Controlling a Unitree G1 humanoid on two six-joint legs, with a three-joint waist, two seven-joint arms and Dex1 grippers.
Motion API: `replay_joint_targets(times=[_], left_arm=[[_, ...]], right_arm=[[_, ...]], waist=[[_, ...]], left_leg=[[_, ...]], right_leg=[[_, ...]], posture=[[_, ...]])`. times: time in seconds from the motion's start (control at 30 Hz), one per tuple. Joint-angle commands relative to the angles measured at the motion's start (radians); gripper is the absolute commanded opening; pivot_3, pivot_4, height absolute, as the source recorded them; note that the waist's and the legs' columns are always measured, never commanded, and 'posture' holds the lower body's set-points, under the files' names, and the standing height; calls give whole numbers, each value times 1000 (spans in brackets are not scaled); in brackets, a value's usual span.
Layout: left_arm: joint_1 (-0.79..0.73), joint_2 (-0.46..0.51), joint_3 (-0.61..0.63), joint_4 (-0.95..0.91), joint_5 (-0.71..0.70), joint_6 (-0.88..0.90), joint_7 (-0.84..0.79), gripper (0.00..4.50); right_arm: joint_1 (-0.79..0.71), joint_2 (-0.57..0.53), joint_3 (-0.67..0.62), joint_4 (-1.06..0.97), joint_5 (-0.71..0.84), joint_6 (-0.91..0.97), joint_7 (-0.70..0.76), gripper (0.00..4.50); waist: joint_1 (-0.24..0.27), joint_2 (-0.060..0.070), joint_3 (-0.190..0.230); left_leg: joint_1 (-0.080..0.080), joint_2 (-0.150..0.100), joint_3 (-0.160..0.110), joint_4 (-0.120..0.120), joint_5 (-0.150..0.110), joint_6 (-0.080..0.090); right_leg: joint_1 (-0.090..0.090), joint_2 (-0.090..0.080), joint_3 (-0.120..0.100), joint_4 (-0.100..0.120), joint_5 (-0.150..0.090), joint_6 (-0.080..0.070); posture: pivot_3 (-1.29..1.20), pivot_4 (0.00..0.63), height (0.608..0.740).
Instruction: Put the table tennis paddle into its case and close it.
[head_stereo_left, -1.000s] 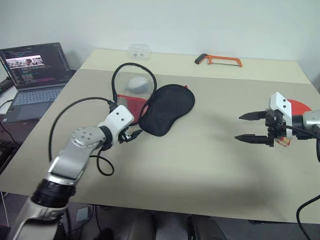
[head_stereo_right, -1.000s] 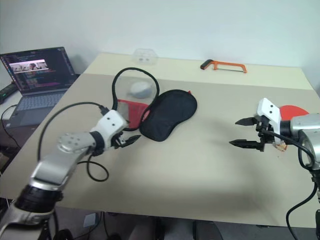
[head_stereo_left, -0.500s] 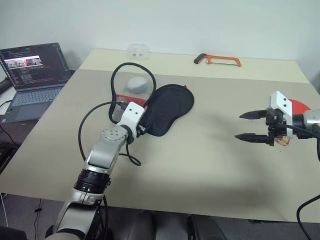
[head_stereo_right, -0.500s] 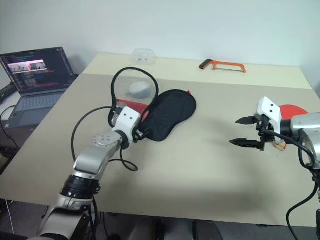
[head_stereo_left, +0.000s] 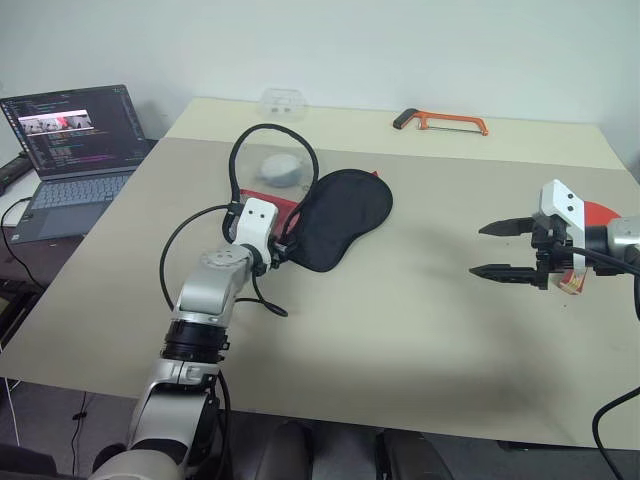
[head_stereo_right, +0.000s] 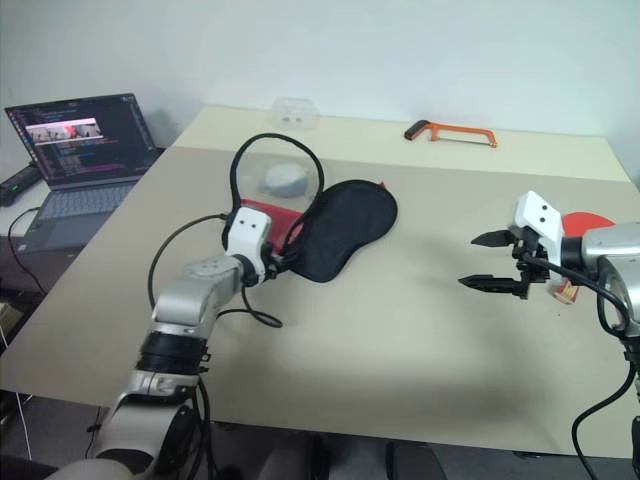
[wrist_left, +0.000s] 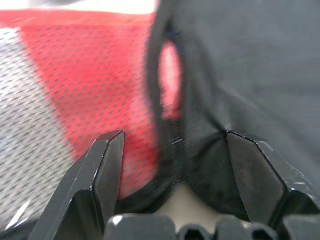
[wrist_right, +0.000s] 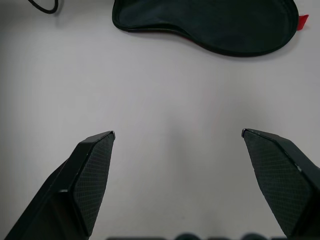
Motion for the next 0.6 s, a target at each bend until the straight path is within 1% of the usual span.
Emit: replay_joint_targets(times=[0.03, 0.13, 0.43, 0.57, 0.6], left_arm=[[-25, -22, -32, 24, 4, -12, -22, 3458], [-27, -29, -48, 20, 8, 3, -26, 2896], [55, -40, -18, -93, 5, 113, 28, 43], [61, -90, 2, -146, -6, 146, 66, 43], [54, -117, 11, -155, -10, 154, 85, 43]], right_arm=[[-21, -12, -17, -21, 12, -6, 5, 4500], [-22, -12, -18, -21, 11, -6, 3, 4500], [8, -21, -39, -39, 18, -2, -8, 4500], [4, -17, -36, -38, 18, -2, -12, 4500], [0, -16, -35, -37, 18, -2, -12, 4500]], waist=[[0, 0, 0], [0, 0, 0], [0, 0, 0], [-1, 1, 0], [0, 1, 0]], left_leg=[[0, 0, 0, 0, 0, 0], [0, 0, 0, 0, 0, 0], [0, 0, 0, 0, 0, 0], [0, 0, 0, 0, 0, 0], [0, 0, 0, 0, 0, 0]], right_leg=[[0, 0, 0, 0, 0, 0], [0, 0, 0, 0, 0, 0], [0, 0, 1, -1, 0, 0], [0, 0, 1, 0, 0, 0], [0, 0, 1, 0, 0, 0]], posture=[[0, 150, 740], [0, 150, 740], [0, 150, 740], [0, 150, 740], [0, 150, 740]])
